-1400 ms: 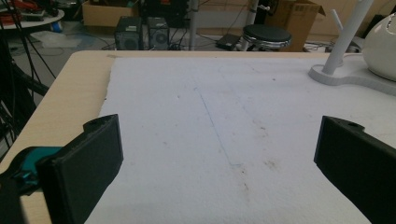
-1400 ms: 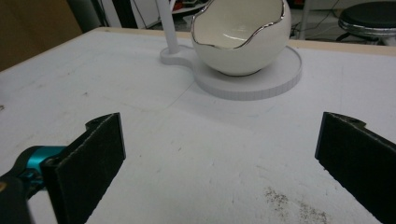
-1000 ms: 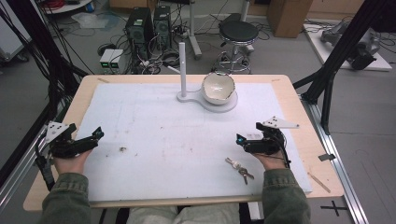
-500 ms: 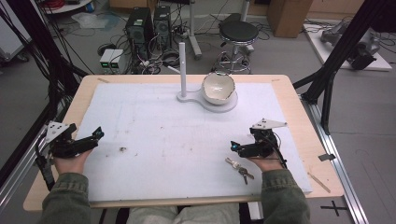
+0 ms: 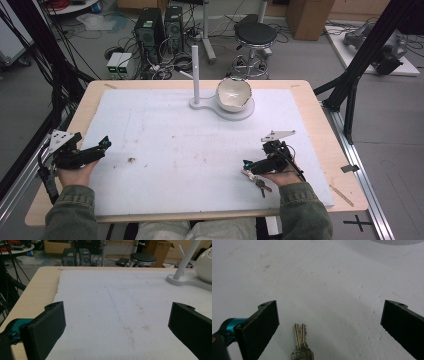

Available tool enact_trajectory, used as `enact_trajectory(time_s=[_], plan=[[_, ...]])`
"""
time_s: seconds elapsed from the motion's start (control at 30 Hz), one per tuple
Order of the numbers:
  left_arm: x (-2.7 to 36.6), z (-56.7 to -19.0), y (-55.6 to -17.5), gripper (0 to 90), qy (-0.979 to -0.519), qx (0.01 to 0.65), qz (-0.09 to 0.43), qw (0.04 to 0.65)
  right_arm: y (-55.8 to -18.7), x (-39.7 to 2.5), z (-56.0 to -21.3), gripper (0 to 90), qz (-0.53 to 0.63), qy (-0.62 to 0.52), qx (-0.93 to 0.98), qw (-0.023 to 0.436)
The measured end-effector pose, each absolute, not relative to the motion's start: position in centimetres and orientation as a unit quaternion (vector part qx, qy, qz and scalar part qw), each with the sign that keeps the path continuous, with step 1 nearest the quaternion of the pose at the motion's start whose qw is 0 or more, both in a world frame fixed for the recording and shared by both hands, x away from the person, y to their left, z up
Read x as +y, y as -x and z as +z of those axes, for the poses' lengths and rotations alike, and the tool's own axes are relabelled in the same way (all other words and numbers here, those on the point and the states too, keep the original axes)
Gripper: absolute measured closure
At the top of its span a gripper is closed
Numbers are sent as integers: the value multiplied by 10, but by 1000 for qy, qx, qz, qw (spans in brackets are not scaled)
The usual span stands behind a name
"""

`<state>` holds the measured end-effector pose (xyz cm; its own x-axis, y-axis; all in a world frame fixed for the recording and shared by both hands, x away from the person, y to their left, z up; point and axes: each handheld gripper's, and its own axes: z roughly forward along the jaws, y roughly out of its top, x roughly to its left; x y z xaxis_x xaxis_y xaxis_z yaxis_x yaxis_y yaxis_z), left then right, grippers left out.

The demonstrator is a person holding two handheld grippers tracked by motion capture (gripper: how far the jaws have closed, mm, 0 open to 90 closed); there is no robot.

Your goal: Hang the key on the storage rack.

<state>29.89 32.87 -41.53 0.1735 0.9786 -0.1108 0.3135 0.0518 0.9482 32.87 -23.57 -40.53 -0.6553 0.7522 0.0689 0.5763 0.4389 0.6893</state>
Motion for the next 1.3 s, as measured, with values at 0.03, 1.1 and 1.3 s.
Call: enact_trajectory(time_s=[0.03,1.1,1.3], plan=[[329,-415,-299,17,-596,542,345,481,-329,-234,-406,7,348,-394,842,123],[329,-416,-300,17,-593,545,346,481,-320,-200,-412,351,208,-336,918,37],[329,-416,-301,17,-592,546,345,483,-322,-199,-412,444,194,-353,915,32]])
